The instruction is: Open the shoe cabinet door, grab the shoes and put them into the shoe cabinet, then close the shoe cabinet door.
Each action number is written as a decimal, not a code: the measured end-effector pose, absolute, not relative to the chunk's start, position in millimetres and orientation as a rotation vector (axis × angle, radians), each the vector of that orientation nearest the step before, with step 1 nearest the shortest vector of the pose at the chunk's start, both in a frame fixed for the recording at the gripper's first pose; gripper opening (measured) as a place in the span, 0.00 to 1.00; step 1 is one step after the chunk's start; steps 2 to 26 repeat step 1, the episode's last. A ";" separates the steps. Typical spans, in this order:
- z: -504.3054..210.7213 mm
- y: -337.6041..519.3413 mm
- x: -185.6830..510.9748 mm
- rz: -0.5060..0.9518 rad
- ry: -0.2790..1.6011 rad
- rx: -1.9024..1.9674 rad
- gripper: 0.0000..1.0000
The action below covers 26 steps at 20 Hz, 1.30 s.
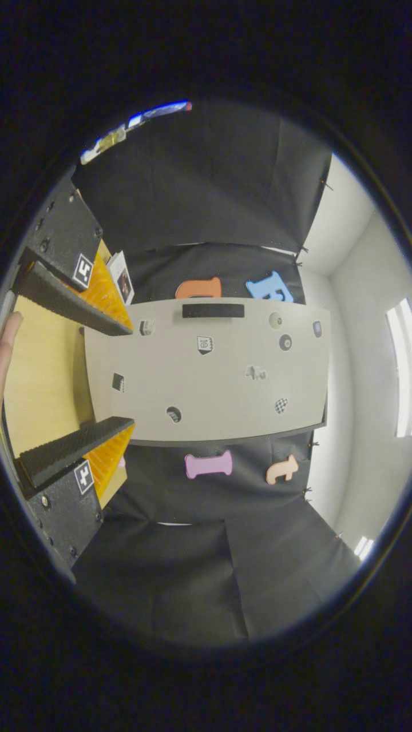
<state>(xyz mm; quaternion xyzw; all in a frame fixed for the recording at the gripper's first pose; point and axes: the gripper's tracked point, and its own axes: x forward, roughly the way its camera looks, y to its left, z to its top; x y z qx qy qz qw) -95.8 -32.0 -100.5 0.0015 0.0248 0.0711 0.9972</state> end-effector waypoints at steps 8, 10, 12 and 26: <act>-99.3 -30.3 -98.5 0.148 0.043 0.001 0.94; -99.3 -30.3 -98.5 0.148 0.043 0.001 0.94; -99.3 -30.3 -98.5 0.148 0.043 0.001 0.94; -99.3 -30.3 -98.5 0.148 0.043 0.001 0.94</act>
